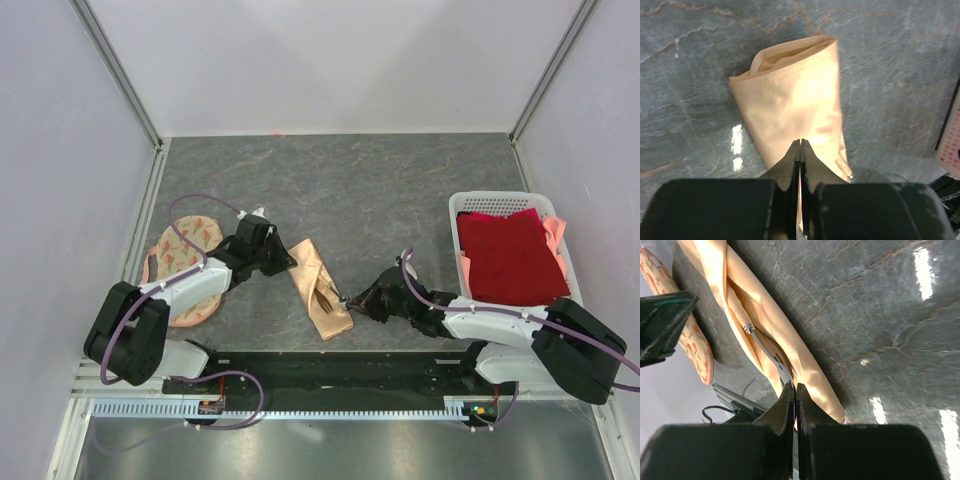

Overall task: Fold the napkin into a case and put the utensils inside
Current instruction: Insert the spoon into the folded napkin.

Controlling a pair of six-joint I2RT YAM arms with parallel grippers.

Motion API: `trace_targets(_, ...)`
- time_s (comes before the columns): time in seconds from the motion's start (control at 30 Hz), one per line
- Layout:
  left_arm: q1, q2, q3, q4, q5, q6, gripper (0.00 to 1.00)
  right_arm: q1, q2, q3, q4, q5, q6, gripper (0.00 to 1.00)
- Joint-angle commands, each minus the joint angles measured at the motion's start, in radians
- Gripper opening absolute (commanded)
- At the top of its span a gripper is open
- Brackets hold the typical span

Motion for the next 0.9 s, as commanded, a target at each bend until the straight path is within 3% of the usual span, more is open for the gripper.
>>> trace_targets(0.0, -0.003, -0.012, -0.033, -0.002, -0.017, -0.034, 0.02, 0.036, 0.064, 0.040, 0.121, 0.078, 0.072, 0.00)
trace_targets(0.63, -0.022, -0.103, -0.070, 0.000, 0.040, -0.033, 0.02, 0.083, 0.211, 0.092, 0.239, 0.165, 0.164, 0.01)
trace_targets(0.83, -0.022, -0.149, -0.062, -0.026, 0.055, -0.024, 0.02, 0.085, 0.245, 0.104, 0.266, 0.170, 0.163, 0.14)
trace_targets(0.87, -0.022, -0.161, -0.061, -0.029, 0.057, -0.022, 0.02, 0.085, 0.248, 0.115, 0.260, 0.164, 0.159, 0.21)
